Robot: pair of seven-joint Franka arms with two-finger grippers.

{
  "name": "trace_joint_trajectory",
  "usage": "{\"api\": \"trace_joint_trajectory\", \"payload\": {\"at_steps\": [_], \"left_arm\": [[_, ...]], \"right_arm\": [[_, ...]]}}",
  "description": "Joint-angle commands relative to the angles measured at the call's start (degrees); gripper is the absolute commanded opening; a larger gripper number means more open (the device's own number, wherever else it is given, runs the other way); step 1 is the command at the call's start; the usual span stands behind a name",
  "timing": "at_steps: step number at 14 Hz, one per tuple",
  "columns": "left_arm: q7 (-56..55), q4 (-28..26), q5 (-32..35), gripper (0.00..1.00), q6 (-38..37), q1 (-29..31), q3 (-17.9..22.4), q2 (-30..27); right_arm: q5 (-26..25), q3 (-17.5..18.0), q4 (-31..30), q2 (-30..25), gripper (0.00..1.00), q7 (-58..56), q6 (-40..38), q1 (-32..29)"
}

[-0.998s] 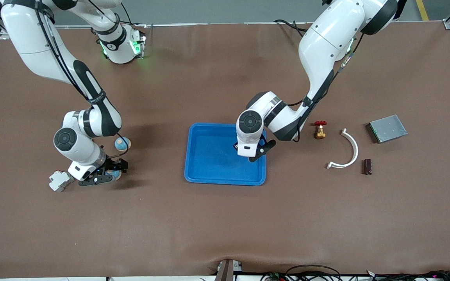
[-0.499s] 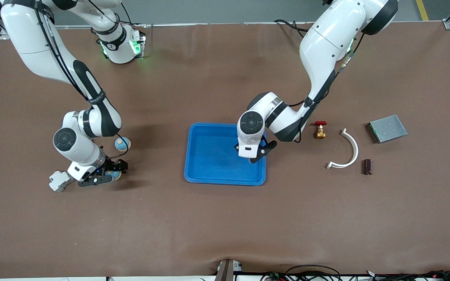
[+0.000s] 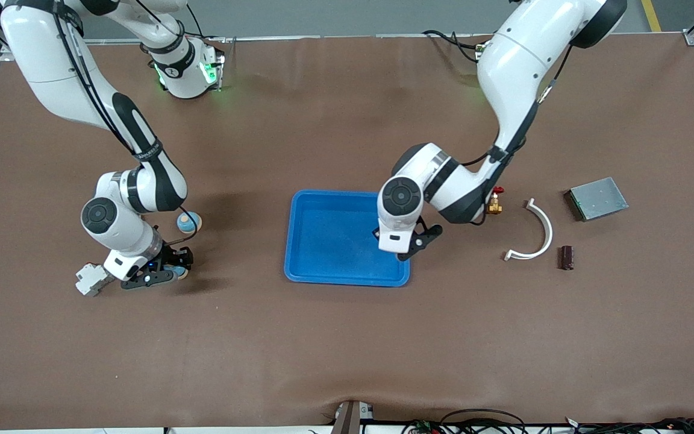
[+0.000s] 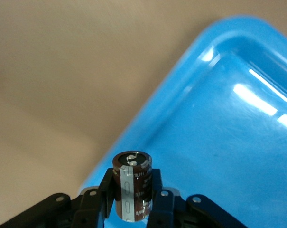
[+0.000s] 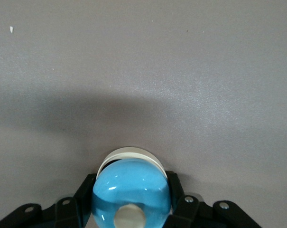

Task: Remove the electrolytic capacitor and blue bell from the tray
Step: 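Lower the bell with the right gripper while the left gripper lifts the capacitor, then release the bell beside the first bell while the left gripper carries the capacitor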

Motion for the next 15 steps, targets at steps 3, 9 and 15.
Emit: {"api": "trace_joint_trajectory", "payload": {"at_steps": [3, 9, 15], "left_arm": [[16.38, -4.25, 0.81, 0.0, -8.57, 6.29, -0.56, -9.56], [42.22, -20.58, 4.91, 0.0, -7.18, 14.81, -0.56, -21.52], [57.09, -32.55, 8.53, 0.0, 8.0, 23.43, -0.56, -25.06]], "right_arm": [[1.08, 1.27, 0.41, 0.16, 1.0, -1.67, 0.04, -1.57], [1.08, 1.36, 2.16, -2.11, 1.0, -1.59, -4.69, -1.31], [0.99, 1.01, 14.98, -7.65, 1.0, -1.76, -30.94, -1.31]]}}
